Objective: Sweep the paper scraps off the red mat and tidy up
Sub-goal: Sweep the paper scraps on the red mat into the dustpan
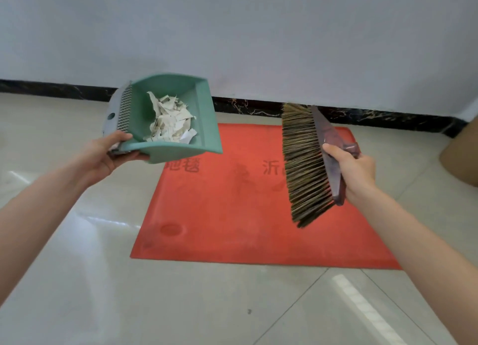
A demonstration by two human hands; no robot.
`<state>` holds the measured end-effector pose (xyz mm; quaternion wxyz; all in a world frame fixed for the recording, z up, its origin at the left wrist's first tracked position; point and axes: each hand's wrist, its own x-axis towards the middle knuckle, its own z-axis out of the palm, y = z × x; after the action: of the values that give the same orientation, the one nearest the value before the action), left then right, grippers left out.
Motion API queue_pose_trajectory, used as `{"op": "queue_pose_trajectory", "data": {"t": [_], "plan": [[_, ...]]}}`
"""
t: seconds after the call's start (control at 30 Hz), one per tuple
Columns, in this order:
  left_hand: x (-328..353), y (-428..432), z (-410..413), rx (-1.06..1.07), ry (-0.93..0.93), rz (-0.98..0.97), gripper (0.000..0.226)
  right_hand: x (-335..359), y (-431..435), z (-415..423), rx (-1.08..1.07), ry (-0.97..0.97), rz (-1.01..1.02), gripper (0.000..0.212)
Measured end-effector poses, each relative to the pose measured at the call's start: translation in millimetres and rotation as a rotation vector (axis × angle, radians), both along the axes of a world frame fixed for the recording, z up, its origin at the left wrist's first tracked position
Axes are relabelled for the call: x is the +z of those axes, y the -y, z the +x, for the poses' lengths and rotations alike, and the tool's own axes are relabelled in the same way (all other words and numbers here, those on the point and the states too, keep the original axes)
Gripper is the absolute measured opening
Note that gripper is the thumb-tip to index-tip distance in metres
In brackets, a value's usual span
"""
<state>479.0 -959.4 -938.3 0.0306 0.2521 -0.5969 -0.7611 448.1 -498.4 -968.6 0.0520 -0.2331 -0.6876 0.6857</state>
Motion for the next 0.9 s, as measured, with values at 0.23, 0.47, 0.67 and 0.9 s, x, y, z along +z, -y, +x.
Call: {"op": "queue_pose_trajectory", "data": {"t": [0.23,0.47,0.67,0.9], "plan": [[33,-5,-12,-0.012,0.000,-0.020,0.011,25,-6,-9,0.062,-0.032,-0.026,0.042],[66,-12,-39,-0.025,0.014,-0.045,0.018,59,-7,-47,0.017,-0.037,-0.053,0.054],[105,-21,-79,-0.069,0.003,-0.089,0.043,99,7,-90,0.011,-0.074,-0.059,0.032],[171,-49,-118,-0.081,-0.001,-0.053,0.027,179,22,-124,0.042,-0.074,-0.042,0.025]]}}
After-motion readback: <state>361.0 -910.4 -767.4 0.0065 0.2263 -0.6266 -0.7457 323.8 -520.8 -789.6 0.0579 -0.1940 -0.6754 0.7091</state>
